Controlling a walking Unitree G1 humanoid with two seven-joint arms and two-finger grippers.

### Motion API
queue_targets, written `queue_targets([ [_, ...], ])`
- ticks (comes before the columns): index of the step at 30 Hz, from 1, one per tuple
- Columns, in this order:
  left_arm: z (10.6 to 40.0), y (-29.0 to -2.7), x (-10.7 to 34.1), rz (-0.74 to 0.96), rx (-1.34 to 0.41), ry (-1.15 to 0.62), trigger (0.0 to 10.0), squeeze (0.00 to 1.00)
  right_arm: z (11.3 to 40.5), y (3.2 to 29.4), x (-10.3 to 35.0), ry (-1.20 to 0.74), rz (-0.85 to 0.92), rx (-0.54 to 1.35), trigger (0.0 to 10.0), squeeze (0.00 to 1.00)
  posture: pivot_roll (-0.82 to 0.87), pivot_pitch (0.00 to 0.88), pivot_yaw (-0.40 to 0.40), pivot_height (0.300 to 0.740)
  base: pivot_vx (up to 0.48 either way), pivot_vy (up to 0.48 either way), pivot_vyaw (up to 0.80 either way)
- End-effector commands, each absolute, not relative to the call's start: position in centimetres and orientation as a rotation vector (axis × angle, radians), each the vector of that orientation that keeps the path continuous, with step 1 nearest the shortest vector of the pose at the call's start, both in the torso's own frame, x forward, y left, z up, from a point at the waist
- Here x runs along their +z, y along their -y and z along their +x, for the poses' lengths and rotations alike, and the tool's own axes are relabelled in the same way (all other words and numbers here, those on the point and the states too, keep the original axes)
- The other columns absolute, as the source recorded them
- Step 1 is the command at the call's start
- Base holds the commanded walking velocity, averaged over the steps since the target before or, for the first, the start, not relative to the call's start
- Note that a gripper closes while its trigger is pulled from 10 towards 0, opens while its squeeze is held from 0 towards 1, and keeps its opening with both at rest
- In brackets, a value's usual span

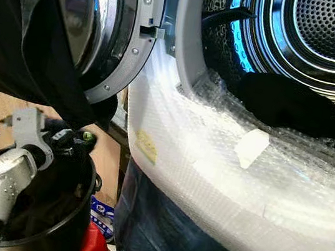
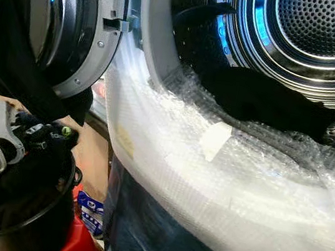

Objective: Clothes washing

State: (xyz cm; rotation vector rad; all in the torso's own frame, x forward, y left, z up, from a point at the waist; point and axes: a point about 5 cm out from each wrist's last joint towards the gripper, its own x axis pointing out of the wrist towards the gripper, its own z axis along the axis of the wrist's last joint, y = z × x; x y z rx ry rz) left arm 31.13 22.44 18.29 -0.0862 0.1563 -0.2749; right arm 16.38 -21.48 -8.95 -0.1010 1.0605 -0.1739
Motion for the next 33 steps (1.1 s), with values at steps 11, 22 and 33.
queue_targets([
  [11, 29.2, -9.8, 20.2, -0.034, -1.049, -0.21, 0.0, 0.0, 17.1, 20.7, -8.8, -1.034, -0.077, -0.179, 10.0, 0.0, 0.01, 0.0, 0.015, 0.74, 0.0, 0.0, 0.0],
  [22, 25.3, -8.8, 14.7, -0.023, -1.243, -0.461, 0.0, 0.0, 15.8, 20.6, -9.3, -1.052, -0.076, -0.172, 10.0, 0.0, -0.02, 0.0, 0.039, 0.74, 0.0, 0.0, 0.0],
  [33, 25.1, -12.0, 10.8, 0.214, -1.128, -0.635, 0.0, 0.0, 15.5, 21.1, -9.3, -1.049, -0.144, -0.028, 10.0, 0.0, -0.03, 0.0, 0.012, 0.74, 0.0, 0.0, 0.0],
])
